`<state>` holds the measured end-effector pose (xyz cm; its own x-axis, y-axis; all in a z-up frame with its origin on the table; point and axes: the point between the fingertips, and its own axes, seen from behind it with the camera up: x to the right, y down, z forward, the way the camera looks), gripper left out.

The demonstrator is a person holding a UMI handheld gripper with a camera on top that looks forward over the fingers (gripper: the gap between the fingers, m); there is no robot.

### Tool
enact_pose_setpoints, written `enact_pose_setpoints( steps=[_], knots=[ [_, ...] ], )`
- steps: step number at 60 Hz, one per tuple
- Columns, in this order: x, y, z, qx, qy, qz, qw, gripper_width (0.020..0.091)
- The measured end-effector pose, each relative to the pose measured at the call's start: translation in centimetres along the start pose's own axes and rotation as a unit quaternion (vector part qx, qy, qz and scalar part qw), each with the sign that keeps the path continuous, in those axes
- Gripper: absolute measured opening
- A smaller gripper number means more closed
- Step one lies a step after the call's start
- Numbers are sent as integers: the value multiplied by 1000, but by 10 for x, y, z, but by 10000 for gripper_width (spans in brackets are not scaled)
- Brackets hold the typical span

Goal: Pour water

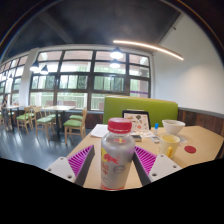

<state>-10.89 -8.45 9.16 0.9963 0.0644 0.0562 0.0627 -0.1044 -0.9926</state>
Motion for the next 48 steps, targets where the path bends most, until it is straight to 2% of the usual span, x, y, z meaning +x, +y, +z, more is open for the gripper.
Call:
enact_pose_setpoints(
  steps=[2,5,8,19,28,38,48],
  knots=[
    [-1,4,3,1,4,-9,1000,745],
    [7,7,11,9,23,-21,999,551],
    [7,4,9,24,24,-21,999,539],
    [-2,-1,5,50,2,-3,999,410],
    [2,3,20,45,-23,5,999,385],
    [2,2,30,19,-51,20,998,382],
    [33,-12,53,-5,-70,193,979,383]
  ],
)
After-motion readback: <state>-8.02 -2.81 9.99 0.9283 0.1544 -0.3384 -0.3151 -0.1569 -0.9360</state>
